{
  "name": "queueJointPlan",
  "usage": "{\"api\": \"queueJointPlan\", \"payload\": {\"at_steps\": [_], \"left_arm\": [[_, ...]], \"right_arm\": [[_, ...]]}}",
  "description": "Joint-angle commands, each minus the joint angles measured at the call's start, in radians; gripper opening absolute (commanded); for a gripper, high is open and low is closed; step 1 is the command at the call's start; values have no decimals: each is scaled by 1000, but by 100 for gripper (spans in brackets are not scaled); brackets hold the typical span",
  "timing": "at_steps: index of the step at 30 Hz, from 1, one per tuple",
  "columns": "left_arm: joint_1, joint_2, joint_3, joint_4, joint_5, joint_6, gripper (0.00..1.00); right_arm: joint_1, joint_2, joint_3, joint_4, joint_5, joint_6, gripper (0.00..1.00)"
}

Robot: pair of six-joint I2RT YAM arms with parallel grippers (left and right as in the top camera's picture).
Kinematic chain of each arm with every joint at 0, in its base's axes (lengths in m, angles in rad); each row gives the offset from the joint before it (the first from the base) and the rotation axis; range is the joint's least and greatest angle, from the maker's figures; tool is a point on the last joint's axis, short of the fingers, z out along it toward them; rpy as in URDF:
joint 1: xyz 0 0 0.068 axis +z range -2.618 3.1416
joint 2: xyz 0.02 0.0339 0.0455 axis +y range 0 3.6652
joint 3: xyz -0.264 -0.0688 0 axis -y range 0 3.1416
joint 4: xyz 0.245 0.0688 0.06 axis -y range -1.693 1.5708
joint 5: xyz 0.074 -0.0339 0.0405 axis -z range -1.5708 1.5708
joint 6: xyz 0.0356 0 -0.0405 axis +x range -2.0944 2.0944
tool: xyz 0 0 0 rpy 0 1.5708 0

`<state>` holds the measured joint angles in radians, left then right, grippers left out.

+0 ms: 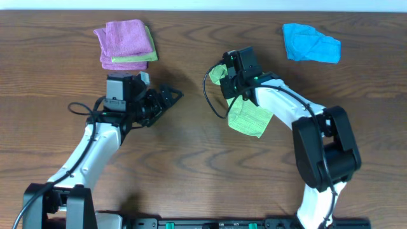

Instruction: Fold the cloth

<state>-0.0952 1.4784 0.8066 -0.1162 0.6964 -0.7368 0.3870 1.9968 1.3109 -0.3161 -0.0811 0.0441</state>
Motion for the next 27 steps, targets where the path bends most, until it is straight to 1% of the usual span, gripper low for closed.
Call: {"api": "queueJointPlan", "payload": {"at_steps": [1,6,10,24,27], "left_arm": [[24,5,14,-11,4,0,95],[31,5,14,-10,1,1,95],[31,5,14,-10,-10,5,95],[31,5,14,-10,-27,7,95],[31,5,14,-10,-26,7,95]], "right_arm": [[15,-105,18,-30,-41,-40,1],[27,-140,18,-132,-94,-50,1],[45,-140,18,-203,-180,-61,1],[201,-140,18,-316,-381,-118,1],[211,-140,18,-359,-455,-175,1]]}}
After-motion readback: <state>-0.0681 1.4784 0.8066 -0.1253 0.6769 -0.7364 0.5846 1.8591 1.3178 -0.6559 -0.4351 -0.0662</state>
